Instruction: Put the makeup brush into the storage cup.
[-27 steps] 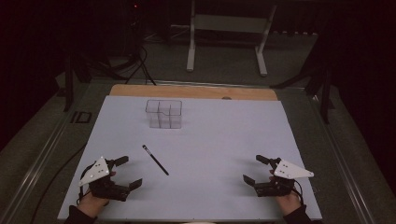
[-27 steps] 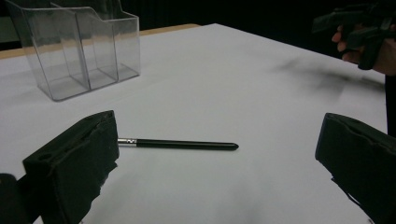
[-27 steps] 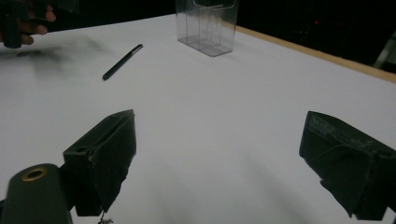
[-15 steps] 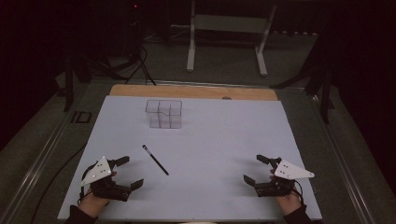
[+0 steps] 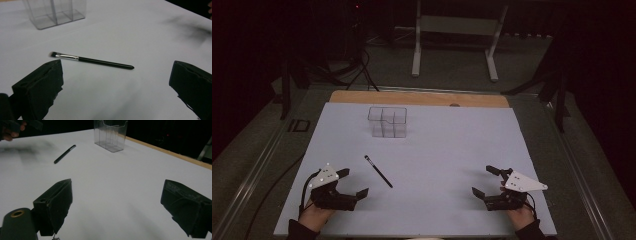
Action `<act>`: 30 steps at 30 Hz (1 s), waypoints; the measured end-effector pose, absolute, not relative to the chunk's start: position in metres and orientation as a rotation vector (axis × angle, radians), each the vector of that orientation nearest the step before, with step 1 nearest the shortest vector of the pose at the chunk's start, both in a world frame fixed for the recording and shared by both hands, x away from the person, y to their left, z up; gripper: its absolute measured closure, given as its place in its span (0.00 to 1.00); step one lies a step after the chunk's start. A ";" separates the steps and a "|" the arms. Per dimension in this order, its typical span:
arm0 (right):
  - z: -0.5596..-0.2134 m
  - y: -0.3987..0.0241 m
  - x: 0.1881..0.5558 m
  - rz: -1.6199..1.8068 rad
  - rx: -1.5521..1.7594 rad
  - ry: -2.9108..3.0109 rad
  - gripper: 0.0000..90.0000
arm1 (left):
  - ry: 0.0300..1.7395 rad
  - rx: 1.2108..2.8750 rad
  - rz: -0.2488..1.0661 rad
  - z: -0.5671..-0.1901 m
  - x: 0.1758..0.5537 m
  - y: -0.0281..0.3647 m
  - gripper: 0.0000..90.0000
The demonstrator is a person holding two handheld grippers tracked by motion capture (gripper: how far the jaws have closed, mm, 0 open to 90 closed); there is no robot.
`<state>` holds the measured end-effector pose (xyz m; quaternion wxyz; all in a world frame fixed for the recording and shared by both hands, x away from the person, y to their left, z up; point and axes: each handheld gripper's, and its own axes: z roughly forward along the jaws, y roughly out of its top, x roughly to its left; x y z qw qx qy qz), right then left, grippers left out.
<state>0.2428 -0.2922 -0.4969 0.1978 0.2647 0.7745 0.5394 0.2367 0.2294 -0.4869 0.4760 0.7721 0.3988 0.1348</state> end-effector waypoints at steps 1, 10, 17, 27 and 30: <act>-0.497 -0.291 0.243 1.509 0.739 2.176 0.12 | 1.007 1.880 0.342 -0.485 0.237 0.229 0.01; -0.497 -0.291 0.243 1.514 0.737 2.183 0.12 | 1.186 1.909 0.298 -0.461 0.245 0.219 0.01; -0.497 -0.289 0.243 1.512 0.727 2.194 0.12 | 1.416 1.874 0.234 -0.442 0.265 0.204 0.01; -0.497 -0.290 0.242 1.526 0.724 2.196 0.12 | 1.645 1.820 0.127 -0.431 0.298 0.189 0.01; -0.497 -0.290 0.243 1.526 0.730 2.195 0.12 | 1.718 1.780 0.092 -0.434 0.307 0.189 0.01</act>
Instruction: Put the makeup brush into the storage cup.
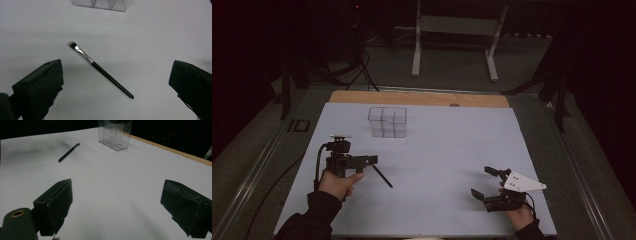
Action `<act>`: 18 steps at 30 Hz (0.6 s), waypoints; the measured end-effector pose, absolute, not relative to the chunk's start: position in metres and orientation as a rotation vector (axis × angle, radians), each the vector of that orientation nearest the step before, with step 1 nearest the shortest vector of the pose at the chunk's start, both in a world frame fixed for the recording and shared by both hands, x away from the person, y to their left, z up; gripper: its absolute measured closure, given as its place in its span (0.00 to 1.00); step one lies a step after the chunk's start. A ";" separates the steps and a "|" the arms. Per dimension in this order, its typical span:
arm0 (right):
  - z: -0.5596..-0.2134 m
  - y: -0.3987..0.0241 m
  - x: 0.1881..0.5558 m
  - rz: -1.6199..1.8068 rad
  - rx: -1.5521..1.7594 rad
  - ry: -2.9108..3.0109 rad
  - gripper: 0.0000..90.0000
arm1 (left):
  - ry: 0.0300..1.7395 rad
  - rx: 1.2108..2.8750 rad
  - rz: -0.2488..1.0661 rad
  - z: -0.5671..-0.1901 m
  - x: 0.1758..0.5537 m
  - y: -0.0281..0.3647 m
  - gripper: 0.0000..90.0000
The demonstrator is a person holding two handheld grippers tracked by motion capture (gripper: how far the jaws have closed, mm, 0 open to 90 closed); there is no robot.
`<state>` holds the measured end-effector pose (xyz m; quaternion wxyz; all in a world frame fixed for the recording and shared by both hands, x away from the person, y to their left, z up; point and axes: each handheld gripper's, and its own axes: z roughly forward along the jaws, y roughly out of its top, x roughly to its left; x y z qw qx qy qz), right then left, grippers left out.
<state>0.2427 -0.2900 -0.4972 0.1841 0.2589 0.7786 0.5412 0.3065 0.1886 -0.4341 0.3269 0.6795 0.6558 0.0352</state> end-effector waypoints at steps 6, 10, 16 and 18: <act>-0.498 -0.288 0.243 1.531 0.724 2.210 0.12 | 1.811 1.778 0.082 -0.437 0.320 0.180 0.06; -0.497 -0.287 0.242 1.541 0.718 2.223 0.12 | 1.856 1.792 0.093 -0.436 0.327 0.170 0.10; -0.497 -0.286 0.241 1.551 0.702 2.237 0.12 | 1.914 1.845 0.012 -0.445 0.337 0.161 0.11; -0.497 -0.285 0.241 1.549 0.695 2.246 0.12 | 2.003 1.798 -0.087 -0.452 0.344 0.163 0.25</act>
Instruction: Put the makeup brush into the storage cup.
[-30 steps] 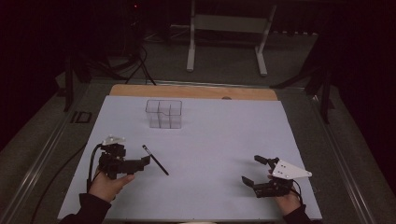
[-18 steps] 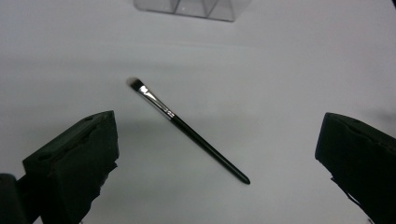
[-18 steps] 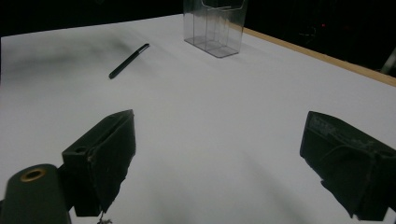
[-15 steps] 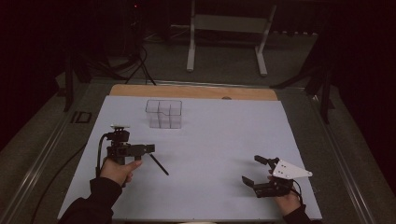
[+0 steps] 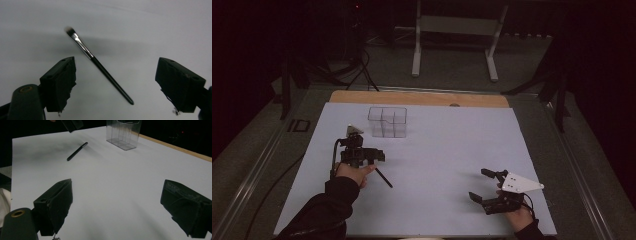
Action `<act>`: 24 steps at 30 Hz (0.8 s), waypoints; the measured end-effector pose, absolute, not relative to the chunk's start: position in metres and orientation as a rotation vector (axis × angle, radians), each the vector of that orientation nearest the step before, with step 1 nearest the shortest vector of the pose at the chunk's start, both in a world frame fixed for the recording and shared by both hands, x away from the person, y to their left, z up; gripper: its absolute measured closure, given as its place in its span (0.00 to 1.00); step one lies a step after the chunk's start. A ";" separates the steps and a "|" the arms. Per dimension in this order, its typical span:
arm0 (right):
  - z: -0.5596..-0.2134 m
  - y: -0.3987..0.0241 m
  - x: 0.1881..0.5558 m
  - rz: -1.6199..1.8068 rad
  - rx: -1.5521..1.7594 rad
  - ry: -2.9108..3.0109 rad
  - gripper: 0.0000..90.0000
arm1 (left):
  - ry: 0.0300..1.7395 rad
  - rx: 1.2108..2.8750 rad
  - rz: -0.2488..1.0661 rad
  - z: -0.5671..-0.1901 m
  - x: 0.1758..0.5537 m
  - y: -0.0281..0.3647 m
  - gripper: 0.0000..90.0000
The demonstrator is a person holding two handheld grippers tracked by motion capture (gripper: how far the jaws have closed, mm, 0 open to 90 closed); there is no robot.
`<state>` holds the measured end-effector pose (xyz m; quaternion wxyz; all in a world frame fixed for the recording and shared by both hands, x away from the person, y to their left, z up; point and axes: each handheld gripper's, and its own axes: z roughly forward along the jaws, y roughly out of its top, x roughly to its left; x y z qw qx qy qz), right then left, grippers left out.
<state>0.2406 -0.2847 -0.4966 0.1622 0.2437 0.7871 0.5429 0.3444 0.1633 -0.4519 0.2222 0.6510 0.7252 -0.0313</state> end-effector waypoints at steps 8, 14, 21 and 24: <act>-0.496 -0.283 0.240 1.535 0.682 2.254 0.12 | 2.169 1.688 -0.075 -0.458 0.355 0.162 0.20; -0.495 -0.281 0.239 1.524 0.677 2.258 0.15 | 2.276 1.569 0.001 -0.465 0.354 0.164 0.38; -0.493 -0.281 0.236 1.532 0.670 2.253 0.14 | 2.345 1.556 -0.038 -0.474 0.356 0.158 0.46; -0.493 -0.280 0.236 1.503 0.673 2.258 0.15 | 2.365 1.544 -0.031 -0.475 0.358 0.154 0.46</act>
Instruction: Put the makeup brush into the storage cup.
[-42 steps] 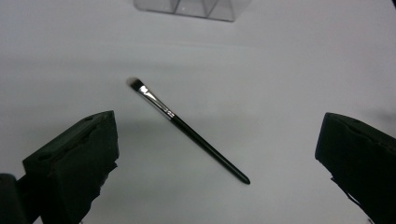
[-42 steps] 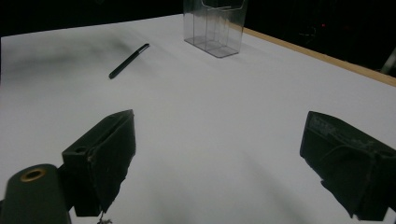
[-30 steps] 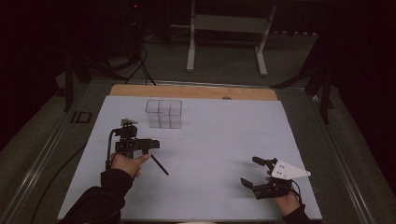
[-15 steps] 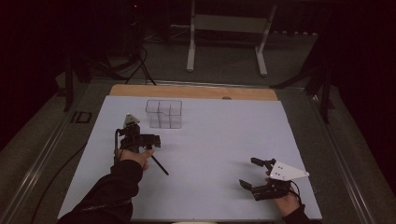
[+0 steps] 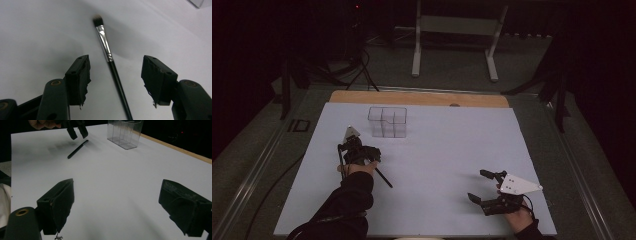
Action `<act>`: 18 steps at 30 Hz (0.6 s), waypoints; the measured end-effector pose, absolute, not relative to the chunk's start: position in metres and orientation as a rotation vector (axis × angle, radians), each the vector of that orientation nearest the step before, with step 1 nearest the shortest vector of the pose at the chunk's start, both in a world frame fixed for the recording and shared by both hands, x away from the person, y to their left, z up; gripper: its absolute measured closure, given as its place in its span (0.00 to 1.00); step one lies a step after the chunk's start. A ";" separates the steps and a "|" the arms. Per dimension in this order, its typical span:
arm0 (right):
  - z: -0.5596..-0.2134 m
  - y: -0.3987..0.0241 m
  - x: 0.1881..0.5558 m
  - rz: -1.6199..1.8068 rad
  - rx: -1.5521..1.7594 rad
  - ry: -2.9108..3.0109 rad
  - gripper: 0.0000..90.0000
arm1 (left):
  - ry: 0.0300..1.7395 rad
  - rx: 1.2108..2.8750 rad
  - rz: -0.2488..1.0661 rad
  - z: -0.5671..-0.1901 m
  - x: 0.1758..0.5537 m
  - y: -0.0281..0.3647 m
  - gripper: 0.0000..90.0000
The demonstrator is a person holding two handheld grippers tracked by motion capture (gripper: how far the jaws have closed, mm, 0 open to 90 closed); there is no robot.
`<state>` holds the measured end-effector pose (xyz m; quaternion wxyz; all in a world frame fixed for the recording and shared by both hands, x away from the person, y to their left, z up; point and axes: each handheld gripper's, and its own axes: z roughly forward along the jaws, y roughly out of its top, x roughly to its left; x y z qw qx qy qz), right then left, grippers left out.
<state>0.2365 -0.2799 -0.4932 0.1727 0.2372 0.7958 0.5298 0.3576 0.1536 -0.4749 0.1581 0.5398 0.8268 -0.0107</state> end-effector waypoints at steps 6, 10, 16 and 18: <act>-0.493 -0.275 0.236 1.466 0.664 2.273 0.14 | 2.365 1.601 0.064 -0.477 0.360 0.145 0.50; -0.493 -0.274 0.237 1.446 0.673 2.282 0.14 | 2.385 1.605 0.092 -0.479 0.359 0.141 0.54; -0.493 -0.275 0.237 1.436 0.693 2.267 0.14 | 2.412 1.677 0.104 -0.493 0.358 0.136 0.57; -0.493 -0.275 0.237 1.430 0.696 2.269 0.14 | 2.412 1.688 0.105 -0.492 0.359 0.138 0.63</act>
